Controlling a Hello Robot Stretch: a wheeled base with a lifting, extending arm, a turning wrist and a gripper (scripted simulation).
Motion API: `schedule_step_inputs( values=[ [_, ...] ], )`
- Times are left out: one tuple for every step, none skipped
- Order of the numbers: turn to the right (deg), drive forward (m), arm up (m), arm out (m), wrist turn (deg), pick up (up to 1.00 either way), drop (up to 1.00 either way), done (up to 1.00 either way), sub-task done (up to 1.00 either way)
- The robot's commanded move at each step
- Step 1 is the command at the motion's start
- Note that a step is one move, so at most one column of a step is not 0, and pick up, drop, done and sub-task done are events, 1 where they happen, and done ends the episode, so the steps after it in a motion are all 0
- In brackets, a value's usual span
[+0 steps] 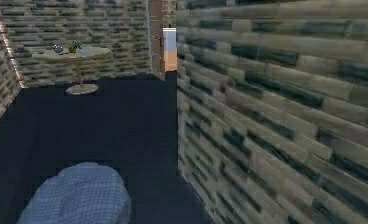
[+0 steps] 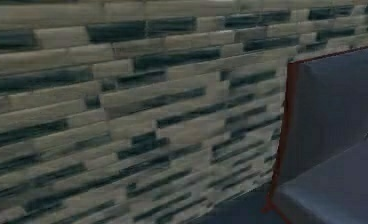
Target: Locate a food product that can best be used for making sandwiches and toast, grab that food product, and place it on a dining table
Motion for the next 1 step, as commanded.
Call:
schedule_step_inputs(
  values=[
    [0.0,1.0,0.0,0.0,0.0,0.0,0.0,0.0,0.0]
  ],
)
